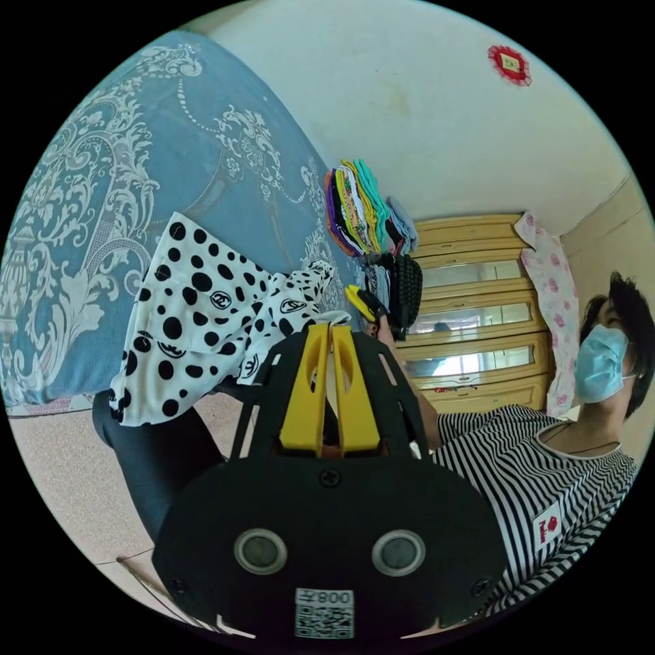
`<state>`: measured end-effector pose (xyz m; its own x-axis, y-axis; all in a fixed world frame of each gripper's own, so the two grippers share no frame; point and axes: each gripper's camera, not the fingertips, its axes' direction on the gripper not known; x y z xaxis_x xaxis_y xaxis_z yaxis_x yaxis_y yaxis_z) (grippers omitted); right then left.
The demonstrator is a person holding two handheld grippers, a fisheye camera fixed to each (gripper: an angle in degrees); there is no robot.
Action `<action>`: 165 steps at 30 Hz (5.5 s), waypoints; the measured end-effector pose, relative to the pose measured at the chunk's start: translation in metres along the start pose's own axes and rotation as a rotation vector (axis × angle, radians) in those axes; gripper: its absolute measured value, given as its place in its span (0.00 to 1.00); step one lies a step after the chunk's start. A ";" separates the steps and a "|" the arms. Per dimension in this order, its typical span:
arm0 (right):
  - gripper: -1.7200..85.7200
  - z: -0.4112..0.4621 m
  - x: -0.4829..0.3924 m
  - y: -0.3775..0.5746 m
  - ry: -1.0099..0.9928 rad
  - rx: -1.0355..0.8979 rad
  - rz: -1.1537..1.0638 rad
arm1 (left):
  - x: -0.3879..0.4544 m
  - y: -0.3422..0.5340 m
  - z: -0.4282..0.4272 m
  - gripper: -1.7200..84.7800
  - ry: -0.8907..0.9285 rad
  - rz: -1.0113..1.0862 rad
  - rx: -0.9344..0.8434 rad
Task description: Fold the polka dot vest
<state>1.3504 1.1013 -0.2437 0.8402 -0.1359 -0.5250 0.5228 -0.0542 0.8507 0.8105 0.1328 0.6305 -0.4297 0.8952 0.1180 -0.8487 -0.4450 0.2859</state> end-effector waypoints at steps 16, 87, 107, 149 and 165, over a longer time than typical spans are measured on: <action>0.09 0.016 0.075 -0.144 0.319 -0.251 -0.028 | 0.061 -0.174 0.000 0.03 0.015 0.017 -0.072; 0.05 -1.051 -0.020 0.373 -0.362 0.877 -1.189 | 0.887 -0.153 -0.694 0.03 0.104 1.239 0.737; 0.05 -0.964 -0.118 0.326 -0.188 0.949 -1.201 | 0.811 -0.179 -0.676 0.02 -0.016 1.240 0.792; 0.08 -0.045 -0.027 -0.137 0.119 -0.334 -0.193 | -0.204 -0.261 -0.331 0.12 -0.390 -0.115 0.057; 0.08 0.055 -0.111 -0.059 0.222 -0.406 -0.094 | -0.272 -0.051 -0.323 0.10 -0.389 -0.186 0.039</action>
<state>1.2184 1.0653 -0.2340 0.7741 0.0686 -0.6293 0.5746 0.3412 0.7439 0.8708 -0.0956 0.2771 -0.1157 0.9053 0.4087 -0.8853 -0.2806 0.3709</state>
